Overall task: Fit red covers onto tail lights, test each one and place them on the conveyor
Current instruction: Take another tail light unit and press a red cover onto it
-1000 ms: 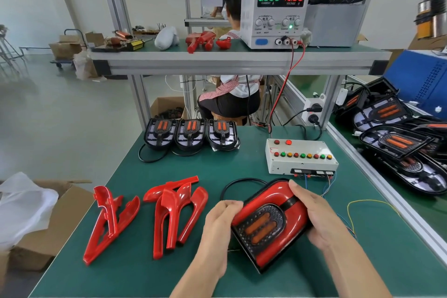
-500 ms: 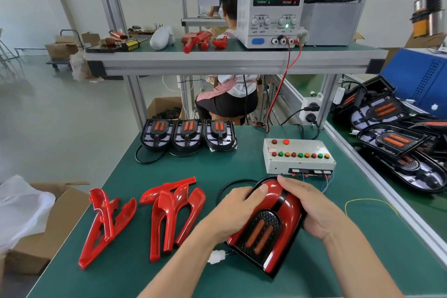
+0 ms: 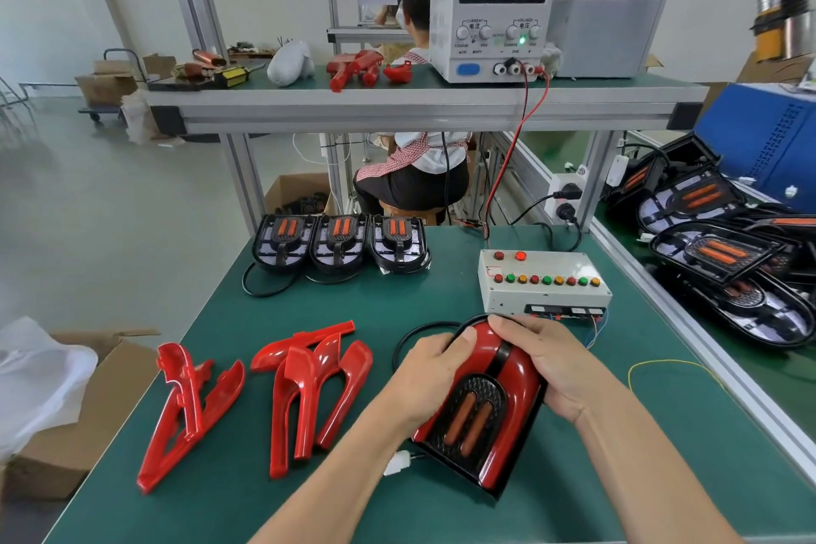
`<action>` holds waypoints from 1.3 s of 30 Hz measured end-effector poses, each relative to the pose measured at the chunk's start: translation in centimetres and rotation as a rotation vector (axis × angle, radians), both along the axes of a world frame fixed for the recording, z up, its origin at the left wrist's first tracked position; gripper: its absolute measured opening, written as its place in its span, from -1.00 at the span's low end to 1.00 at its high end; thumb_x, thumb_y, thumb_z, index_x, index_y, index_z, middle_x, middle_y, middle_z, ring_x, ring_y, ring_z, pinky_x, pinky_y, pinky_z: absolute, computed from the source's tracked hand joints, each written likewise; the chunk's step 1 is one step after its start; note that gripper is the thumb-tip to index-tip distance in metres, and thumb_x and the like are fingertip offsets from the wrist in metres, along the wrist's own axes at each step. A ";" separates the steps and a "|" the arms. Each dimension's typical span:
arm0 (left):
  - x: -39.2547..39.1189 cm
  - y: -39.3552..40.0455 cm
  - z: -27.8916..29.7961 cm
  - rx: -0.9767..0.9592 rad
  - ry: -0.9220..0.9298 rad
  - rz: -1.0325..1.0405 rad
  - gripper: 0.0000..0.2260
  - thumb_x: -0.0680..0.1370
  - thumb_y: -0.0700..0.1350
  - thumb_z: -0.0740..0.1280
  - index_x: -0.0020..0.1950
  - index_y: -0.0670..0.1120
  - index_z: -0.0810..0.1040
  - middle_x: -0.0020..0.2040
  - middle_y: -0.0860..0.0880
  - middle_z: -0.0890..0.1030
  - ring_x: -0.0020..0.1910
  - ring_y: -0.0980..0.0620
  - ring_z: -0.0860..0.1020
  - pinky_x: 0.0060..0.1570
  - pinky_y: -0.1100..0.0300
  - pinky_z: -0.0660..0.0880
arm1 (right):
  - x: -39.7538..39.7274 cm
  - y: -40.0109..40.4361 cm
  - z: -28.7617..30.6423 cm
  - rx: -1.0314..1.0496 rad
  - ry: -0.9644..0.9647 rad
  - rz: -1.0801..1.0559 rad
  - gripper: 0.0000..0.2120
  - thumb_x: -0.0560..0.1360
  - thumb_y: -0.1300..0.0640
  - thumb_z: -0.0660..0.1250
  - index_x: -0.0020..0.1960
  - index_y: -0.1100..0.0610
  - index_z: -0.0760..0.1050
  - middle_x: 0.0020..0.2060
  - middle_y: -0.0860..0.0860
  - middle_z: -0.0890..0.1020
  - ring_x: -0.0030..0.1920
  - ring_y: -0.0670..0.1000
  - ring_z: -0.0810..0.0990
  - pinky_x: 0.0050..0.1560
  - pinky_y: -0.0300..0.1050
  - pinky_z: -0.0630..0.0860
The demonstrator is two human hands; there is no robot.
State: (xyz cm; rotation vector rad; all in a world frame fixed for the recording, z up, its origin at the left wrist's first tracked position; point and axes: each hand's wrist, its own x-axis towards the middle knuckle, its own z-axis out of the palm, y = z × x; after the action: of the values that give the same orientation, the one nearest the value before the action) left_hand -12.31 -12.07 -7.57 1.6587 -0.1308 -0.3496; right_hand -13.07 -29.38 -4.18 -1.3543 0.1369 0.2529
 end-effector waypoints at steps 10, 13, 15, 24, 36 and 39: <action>-0.1 0.9 -0.6 -0.172 0.206 -0.037 -0.47 0.63 0.28 0.21 0.24 -0.15 0.63 0.09 -0.15 0.73 0.11 -0.13 0.70 0.24 -0.10 0.59 | -1.1 -0.3 -1.2 -0.079 -0.072 -0.035 -0.78 0.59 0.01 0.36 0.17 0.05 0.68 0.07 0.10 0.73 0.12 0.13 0.70 0.15 0.02 0.61; -0.7 1.2 -0.8 -0.169 0.168 -0.137 -0.59 0.66 0.12 0.31 0.34 -0.17 0.53 0.19 -0.16 0.69 0.20 -0.11 0.66 0.32 -0.14 0.53 | -1.2 0.3 -1.4 -0.113 -0.094 -0.100 -0.78 0.56 0.05 0.42 0.18 0.08 0.65 0.02 0.07 0.75 0.07 0.12 0.72 0.12 0.04 0.62; -1.2 1.2 -0.8 -0.133 0.123 -0.180 -0.68 0.67 0.01 0.33 0.33 -0.17 0.50 0.23 -0.18 0.67 0.21 -0.08 0.65 0.33 -0.13 0.53 | -1.2 0.8 -1.2 -0.168 -0.086 -0.130 -0.77 0.49 -0.01 0.49 0.11 0.04 0.66 -0.06 0.04 0.76 -0.04 0.09 0.75 0.01 0.03 0.66; -1.9 1.5 -0.3 -0.120 0.110 -0.215 -0.71 0.65 -0.06 0.38 0.35 -0.09 0.50 0.25 -0.10 0.66 0.25 -0.05 0.63 0.33 -0.05 0.53 | -1.1 1.0 -1.3 -0.156 -0.045 -0.220 -0.88 0.52 0.09 0.45 0.03 0.08 0.68 -0.16 0.11 0.75 -0.16 0.14 0.75 -0.19 -0.01 0.66; -3.0 3.9 -0.2 0.020 0.065 -0.237 -0.75 0.63 -0.02 0.39 0.30 -0.02 0.58 0.16 0.01 0.72 0.17 0.02 0.68 0.20 0.11 0.58 | -0.5 -0.3 -2.3 -0.075 0.070 -0.298 -0.79 0.65 0.10 0.27 0.08 0.19 0.63 -0.10 0.17 0.74 -0.20 0.07 0.73 -0.14 -0.03 0.61; -3.1 4.2 -0.1 -0.104 0.132 -0.155 -0.77 0.65 -0.12 0.37 0.27 -0.17 0.57 0.12 -0.14 0.72 0.11 -0.09 0.70 0.04 0.04 0.65 | -0.6 0.1 -1.9 0.125 0.077 -0.267 -0.69 0.67 0.00 0.22 0.02 0.17 0.64 -0.09 0.16 0.74 -0.18 0.07 0.71 -0.08 0.01 0.58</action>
State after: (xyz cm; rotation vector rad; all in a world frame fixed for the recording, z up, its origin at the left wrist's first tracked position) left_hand -15.41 -7.89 -7.70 1.5217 -0.1757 -0.5598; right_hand -13.64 -29.32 -6.05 -1.1880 0.3586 0.0868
